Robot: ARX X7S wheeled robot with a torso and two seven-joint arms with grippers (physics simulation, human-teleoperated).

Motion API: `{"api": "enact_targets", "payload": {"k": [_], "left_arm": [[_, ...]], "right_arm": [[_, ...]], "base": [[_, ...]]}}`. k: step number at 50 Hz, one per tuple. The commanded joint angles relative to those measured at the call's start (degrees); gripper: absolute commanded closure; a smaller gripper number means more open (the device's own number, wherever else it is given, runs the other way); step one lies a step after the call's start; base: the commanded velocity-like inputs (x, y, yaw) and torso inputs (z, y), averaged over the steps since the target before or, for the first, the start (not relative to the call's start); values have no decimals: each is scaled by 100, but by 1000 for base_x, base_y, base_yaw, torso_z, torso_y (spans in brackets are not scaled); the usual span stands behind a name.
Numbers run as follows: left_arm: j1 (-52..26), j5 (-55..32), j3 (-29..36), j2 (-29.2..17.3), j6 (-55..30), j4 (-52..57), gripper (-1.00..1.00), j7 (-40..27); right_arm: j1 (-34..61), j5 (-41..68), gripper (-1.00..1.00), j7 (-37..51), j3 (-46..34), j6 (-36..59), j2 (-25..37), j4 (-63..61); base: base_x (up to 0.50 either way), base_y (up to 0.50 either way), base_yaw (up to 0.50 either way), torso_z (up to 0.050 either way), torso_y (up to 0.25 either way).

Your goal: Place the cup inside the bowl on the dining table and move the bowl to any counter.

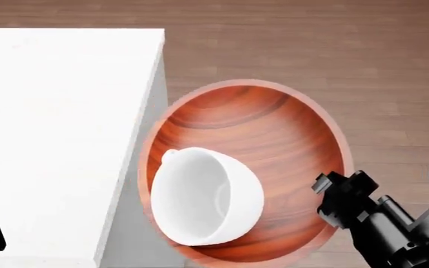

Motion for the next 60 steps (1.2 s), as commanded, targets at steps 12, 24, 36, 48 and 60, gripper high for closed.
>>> {"api": "enact_targets", "payload": {"k": [12, 24, 36, 48, 60], "left_arm": [[56, -32, -63, -48, 144, -13, -100, 51], [-12, -85, -44, -71, 85, -4, -100, 34], [-33, -85, 0, -47, 78, 15, -100, -37], [63, -31, 60, -37, 233, -78, -100, -29], [179, -53, -41, -78, 320, -115, -100, 3]], "right_arm": [[-28, 24, 100, -230, -35, -178, 17, -1], [-23, 70, 100, -234, -55, -210, 70, 14], [-14, 149, 100, -195, -66, -243, 101, -26], [-167, -222, 100, -672, -84, -518, 92, -145], [-229, -325, 100, -841, -130, -623, 116, -182]], "base": [[0, -500, 0, 0, 1], [0, -500, 0, 1, 1], [0, -500, 0, 0, 0], [153, -497, 0, 0, 1], [443, -269, 0, 0, 2]]}}
